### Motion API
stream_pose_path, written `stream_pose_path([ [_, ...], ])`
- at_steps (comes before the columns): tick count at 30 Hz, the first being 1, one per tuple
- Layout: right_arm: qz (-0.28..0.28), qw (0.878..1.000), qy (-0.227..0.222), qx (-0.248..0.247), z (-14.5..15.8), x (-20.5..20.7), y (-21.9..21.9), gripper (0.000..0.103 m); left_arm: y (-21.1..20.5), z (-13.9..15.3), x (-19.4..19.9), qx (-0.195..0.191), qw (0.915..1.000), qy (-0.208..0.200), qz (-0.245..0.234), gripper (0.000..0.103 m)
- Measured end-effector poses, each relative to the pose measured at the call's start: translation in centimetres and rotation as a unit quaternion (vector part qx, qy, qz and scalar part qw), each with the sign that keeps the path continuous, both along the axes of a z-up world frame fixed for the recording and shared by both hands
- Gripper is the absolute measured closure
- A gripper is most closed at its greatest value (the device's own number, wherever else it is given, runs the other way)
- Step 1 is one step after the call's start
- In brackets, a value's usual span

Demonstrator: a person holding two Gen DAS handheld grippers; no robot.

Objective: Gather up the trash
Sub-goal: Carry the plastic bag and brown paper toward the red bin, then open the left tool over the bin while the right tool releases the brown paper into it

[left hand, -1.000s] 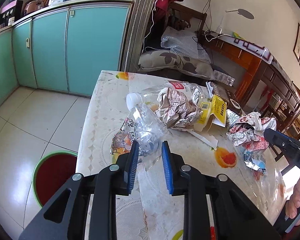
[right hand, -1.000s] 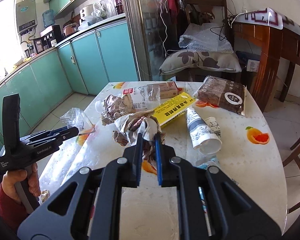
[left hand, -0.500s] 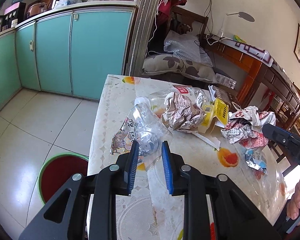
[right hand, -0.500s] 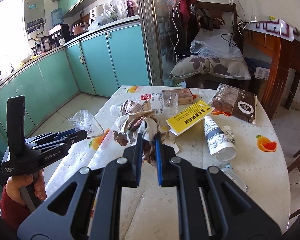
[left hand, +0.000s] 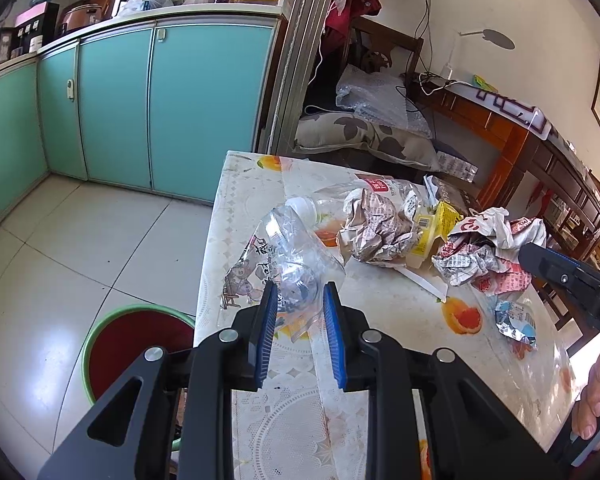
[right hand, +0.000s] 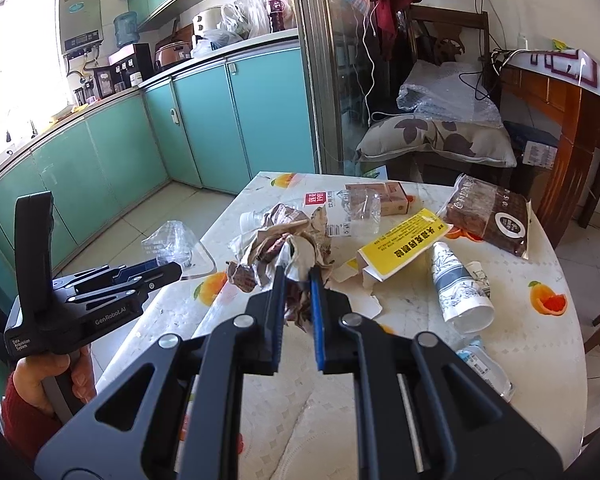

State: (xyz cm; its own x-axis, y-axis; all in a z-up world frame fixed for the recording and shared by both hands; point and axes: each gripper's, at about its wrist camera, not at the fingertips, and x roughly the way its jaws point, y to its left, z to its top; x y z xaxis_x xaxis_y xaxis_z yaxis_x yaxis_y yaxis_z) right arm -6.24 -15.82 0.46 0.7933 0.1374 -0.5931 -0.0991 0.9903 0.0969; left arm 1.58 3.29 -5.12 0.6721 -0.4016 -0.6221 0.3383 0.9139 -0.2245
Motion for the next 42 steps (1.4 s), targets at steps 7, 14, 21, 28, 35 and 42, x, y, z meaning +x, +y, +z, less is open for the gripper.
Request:
stream_pose_path([
  [7, 0.017, 1.000, -0.003, 0.003, 0.1, 0.6, 1.4, 0.091, 1.5, -0.1, -0.1, 0.002, 0.9999, 0.001, 0.015, 0.081],
  [14, 0.031, 0.999, 0.000, 0.006, -0.4, 1.3, 2.8, 0.091, 4.1, -0.6, 0.3, -0.001, 0.9990, 0.009, 0.043, 0.081],
  [21, 0.047, 0.999, 0.004, 0.005, -0.7, 2.0, 4.3, 0.091, 6.2, -1.3, 0.3, 0.004, 0.9978, 0.015, 0.065, 0.081],
  [28, 0.071, 0.997, 0.004, -0.007, -0.6, 2.9, 6.2, 0.091, 8.1, -2.9, 0.6, 0.013, 0.9956, 0.033, 0.087, 0.081],
  [35, 0.093, 0.996, 0.005, -0.011, -0.8, 3.6, 8.2, 0.091, 10.3, -3.8, 0.7, 0.011, 0.9927, 0.044, 0.111, 0.081],
  [42, 0.113, 0.993, 0.014, -0.008, -1.5, 4.6, 10.5, 0.091, 11.4, -4.3, 0.7, 0.011, 0.9911, 0.049, 0.123, 0.081],
])
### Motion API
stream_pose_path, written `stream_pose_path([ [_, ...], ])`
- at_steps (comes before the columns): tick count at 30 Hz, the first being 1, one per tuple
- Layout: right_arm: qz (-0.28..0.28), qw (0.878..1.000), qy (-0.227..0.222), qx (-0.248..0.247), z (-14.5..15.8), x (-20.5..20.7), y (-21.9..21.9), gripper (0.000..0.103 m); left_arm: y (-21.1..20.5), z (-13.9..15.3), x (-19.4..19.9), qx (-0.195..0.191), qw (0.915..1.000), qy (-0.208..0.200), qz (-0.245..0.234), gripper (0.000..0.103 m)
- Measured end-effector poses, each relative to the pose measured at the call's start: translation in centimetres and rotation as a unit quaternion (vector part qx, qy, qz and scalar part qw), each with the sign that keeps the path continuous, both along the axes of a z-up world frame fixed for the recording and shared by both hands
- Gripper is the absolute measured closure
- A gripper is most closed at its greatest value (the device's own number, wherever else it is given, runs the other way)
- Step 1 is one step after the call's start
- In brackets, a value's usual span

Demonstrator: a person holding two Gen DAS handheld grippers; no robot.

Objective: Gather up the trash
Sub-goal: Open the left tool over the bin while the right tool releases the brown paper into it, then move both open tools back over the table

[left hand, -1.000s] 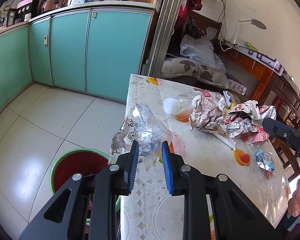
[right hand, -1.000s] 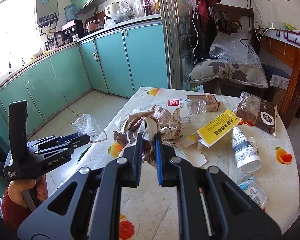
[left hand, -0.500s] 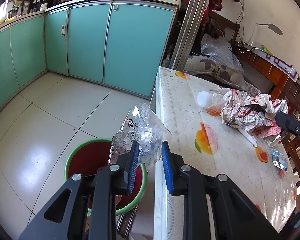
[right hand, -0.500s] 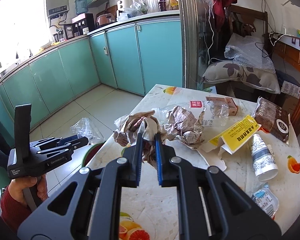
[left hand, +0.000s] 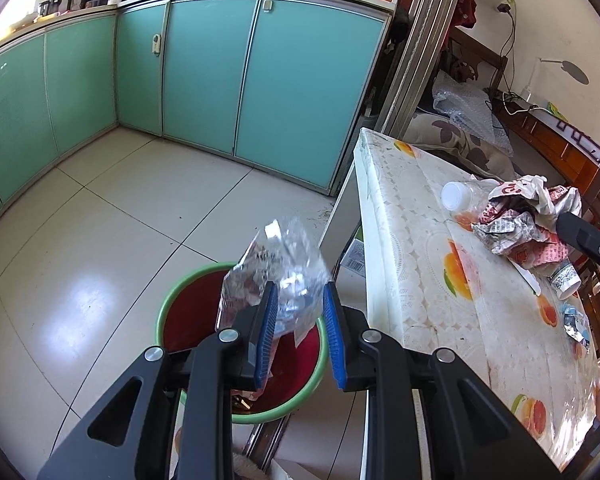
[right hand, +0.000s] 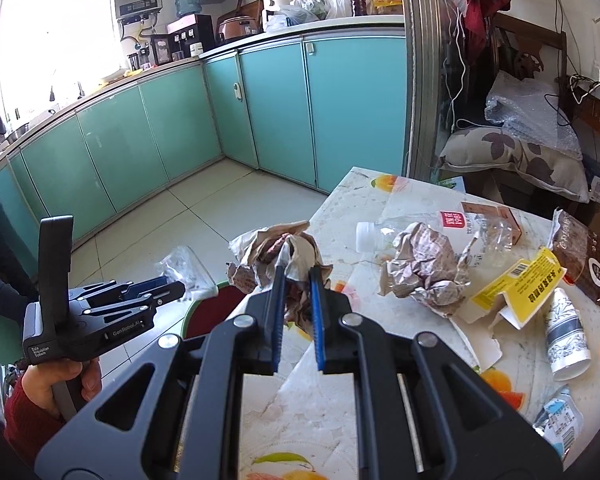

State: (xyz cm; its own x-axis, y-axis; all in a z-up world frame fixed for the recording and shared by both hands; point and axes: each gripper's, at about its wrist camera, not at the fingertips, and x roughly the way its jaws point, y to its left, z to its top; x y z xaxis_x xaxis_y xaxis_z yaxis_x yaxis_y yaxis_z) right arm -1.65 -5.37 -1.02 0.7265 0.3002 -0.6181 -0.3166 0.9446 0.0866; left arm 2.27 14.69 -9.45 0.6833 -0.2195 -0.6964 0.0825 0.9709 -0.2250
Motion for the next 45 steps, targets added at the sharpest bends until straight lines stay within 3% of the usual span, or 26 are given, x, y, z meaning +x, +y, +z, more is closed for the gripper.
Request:
stream_pose_path([
  [13, 0.046, 0.999, 0.016, -0.024, -1.5, 2.3, 4.4, 0.091, 1.6, -1.6, 0.2, -0.001, 0.9995, 0.019, 0.024, 0.081],
  [24, 0.092, 0.991, 0.093, -0.037, -5.9, 6.6, 9.7, 0.091, 2.2, -1.3, 0.0, -0.009, 0.9994, 0.016, 0.030, 0.081],
  [36, 0.089, 0.987, 0.135, -0.019, -7.8, 8.7, 10.4, 0.089, 2.6, -1.2, 0.0, -0.013, 0.9991, 0.017, 0.036, 0.082],
  [42, 0.083, 0.988, 0.131, -0.020, -7.5, 8.6, 10.0, 0.084, 2.5, -1.3, 0.0, -0.010, 0.9992, 0.018, 0.035, 0.082],
  [45, 0.075, 0.989, 0.125, -0.019, -7.2, 9.0, 9.5, 0.073, 2.3, -1.3, 0.1, -0.007, 0.9992, 0.018, 0.034, 0.082],
])
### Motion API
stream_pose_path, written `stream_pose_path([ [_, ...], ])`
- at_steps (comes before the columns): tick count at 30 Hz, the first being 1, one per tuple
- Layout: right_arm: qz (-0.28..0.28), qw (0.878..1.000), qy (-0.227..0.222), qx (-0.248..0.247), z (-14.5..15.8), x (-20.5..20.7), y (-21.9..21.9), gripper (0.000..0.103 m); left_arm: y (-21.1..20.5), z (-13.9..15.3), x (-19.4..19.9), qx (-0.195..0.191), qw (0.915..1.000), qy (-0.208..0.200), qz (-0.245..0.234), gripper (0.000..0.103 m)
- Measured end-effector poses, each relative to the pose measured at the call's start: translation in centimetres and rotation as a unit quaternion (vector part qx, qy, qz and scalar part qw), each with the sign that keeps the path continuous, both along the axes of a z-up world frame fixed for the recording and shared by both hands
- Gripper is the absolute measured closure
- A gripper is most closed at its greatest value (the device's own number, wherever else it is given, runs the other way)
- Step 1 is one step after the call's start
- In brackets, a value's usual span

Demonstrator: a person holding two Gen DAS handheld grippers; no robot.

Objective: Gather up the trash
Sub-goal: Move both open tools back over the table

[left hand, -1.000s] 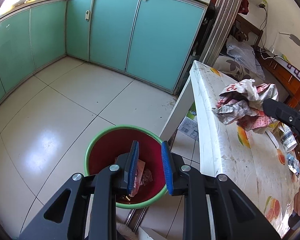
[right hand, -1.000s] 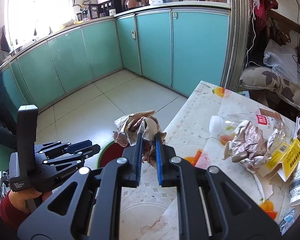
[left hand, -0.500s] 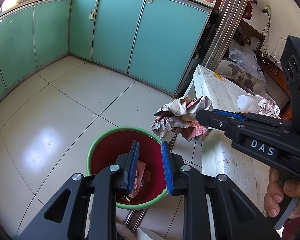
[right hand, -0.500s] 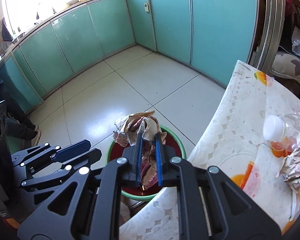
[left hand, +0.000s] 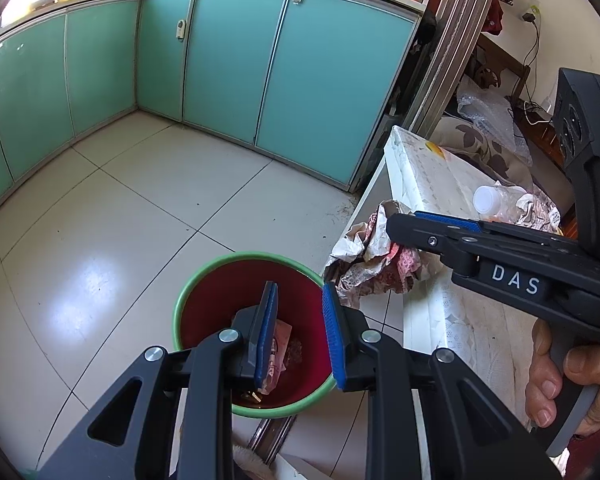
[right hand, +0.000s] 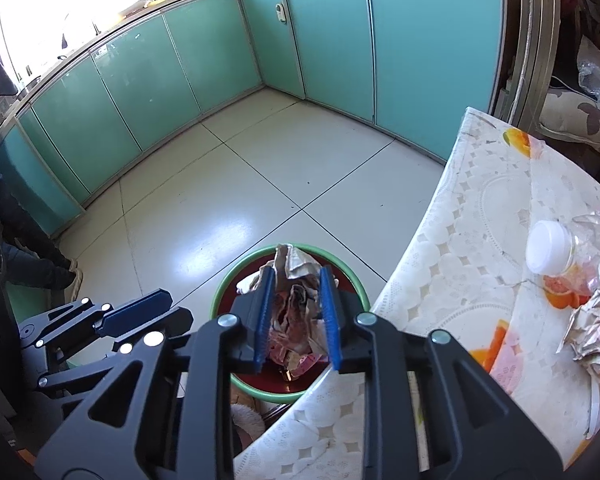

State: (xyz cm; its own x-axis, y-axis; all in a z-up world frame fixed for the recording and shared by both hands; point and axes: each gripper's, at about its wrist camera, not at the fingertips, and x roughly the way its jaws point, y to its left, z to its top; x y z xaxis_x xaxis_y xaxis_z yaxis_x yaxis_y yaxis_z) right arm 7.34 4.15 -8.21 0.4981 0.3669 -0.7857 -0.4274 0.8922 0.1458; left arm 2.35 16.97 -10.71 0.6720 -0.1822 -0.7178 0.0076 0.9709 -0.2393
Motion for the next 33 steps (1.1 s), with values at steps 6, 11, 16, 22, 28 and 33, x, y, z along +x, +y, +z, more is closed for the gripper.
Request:
stream_pose_path([
  [6, -0.018, 1.000, -0.009, 0.011, 0.5, 0.0, -1.1, 0.066, -0.4, 0.1, 0.2, 0.008, 1.0000, 0.000, -0.004, 0.074],
  [11, -0.020, 1.000, -0.016, 0.006, 1.0, -1.1, -2.0, 0.066, -0.6, 0.3, 0.3, 0.008, 0.9999, -0.004, -0.007, 0.074],
  [16, -0.021, 0.999, -0.035, 0.004, 2.0, -2.7, -3.1, 0.066, -1.4, 0.6, 0.3, 0.012, 0.9998, -0.008, -0.014, 0.074],
  [22, -0.038, 0.998, -0.053, 0.025, 3.6, -5.2, -6.1, 0.063, -2.6, 1.1, 0.3, 0.014, 0.9995, -0.012, -0.024, 0.073],
  [28, -0.094, 0.992, -0.079, 0.024, 4.8, -8.9, -12.5, 0.055, -4.8, 2.2, 0.2, 0.009, 0.9989, -0.025, -0.039, 0.051],
  [33, -0.183, 0.976, -0.108, -0.040, 5.2, -11.3, -20.7, 0.053, -7.8, 3.3, 0.3, 0.010, 0.9974, -0.037, -0.060, 0.042],
])
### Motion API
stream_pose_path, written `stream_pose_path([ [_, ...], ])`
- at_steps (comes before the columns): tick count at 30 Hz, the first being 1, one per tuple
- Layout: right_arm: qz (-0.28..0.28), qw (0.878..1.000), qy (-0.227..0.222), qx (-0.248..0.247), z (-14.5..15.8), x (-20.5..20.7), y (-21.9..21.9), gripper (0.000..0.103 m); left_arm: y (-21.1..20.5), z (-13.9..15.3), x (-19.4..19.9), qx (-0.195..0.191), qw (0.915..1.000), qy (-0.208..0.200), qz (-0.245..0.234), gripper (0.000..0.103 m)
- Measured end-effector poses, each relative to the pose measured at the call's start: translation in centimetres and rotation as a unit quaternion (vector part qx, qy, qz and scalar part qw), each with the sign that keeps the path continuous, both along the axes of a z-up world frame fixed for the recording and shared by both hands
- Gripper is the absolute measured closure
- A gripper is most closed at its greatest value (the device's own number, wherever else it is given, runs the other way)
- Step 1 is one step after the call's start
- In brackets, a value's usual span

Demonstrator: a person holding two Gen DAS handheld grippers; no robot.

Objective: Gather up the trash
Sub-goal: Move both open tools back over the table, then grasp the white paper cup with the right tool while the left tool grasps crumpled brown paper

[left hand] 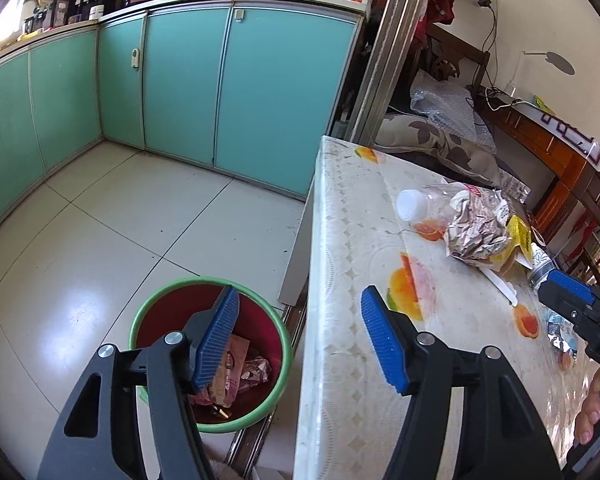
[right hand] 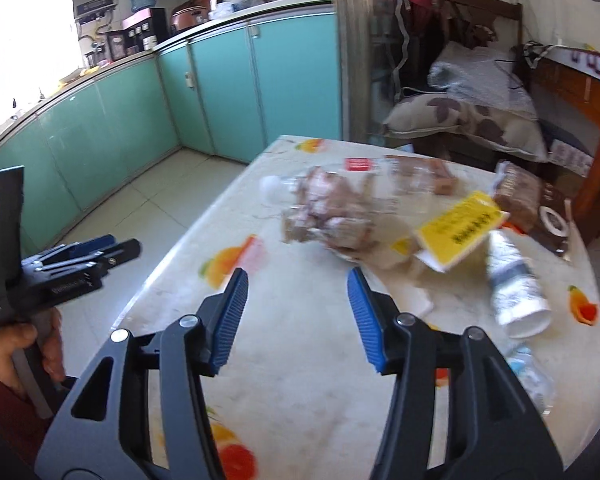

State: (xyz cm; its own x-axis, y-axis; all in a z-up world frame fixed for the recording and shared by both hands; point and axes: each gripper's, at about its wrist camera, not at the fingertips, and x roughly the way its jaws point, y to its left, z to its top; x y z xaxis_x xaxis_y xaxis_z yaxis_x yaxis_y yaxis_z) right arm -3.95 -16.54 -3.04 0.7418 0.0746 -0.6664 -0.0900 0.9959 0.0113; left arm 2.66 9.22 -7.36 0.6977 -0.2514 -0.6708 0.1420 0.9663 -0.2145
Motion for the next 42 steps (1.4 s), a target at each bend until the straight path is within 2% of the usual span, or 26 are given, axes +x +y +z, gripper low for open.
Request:
stream_pose_path([
  [3, -0.058, 0.998, 0.009, -0.030, -0.1, 0.1, -4.7, 0.052, -2.1, 0.6, 0.1, 0.007, 0.9998, -0.008, -0.017, 0.041],
  [7, -0.089, 0.994, 0.027, -0.054, -0.8, 1.2, -8.5, 0.052, -4.6, 0.9, 0.4, 0.016, 0.9992, -0.014, -0.034, 0.040],
  [13, -0.073, 0.993, 0.050, -0.080, -2.3, 3.3, -9.1, 0.049, -8.0, 0.5, 0.7, 0.041, 0.9974, -0.008, -0.059, 0.038],
  [15, -0.076, 0.990, 0.057, -0.104, -2.9, 3.7, -9.0, 0.049, -8.6, 0.4, 0.7, 0.047, 0.9968, -0.010, -0.065, 0.038],
  [16, -0.077, 0.989, 0.058, -0.116, -3.2, 3.8, -9.2, 0.050, -8.9, 0.4, 0.7, 0.050, 0.9965, -0.010, -0.066, 0.038],
  [17, -0.077, 0.988, 0.058, -0.122, -3.5, 3.8, -9.3, 0.058, -9.0, 0.4, 0.7, 0.053, 0.9963, -0.011, -0.067, 0.038],
  [23, -0.069, 0.995, 0.040, -0.063, -2.9, 2.7, -10.6, 0.067, -9.9, 0.6, 0.5, 0.073, 0.9945, -0.017, -0.074, 0.038],
  [25, -0.065, 0.997, 0.034, -0.039, -2.2, 2.3, -11.0, 0.071, -10.5, 1.1, 1.0, 0.071, 0.9944, -0.020, -0.075, 0.034],
  [28, -0.069, 0.997, 0.023, -0.023, -1.5, 1.7, -11.4, 0.071, -12.4, 1.5, 2.6, 0.053, 0.9939, -0.008, -0.096, 0.031],
  [34, -0.081, 0.996, 0.023, 0.007, -1.5, 1.4, -13.0, 0.071, -16.5, 2.4, 5.0, 0.038, 0.9913, -0.016, -0.125, 0.031],
  [40, -0.084, 0.996, 0.022, 0.018, -1.5, 1.4, -13.5, 0.071, -19.5, 1.0, 7.0, 0.042, 0.9886, 0.011, -0.144, 0.029],
  [42, -0.083, 0.996, 0.020, 0.018, -1.5, 1.3, -13.5, 0.071, -19.6, 0.5, 7.1, 0.029, 0.9882, 0.019, -0.149, 0.039],
])
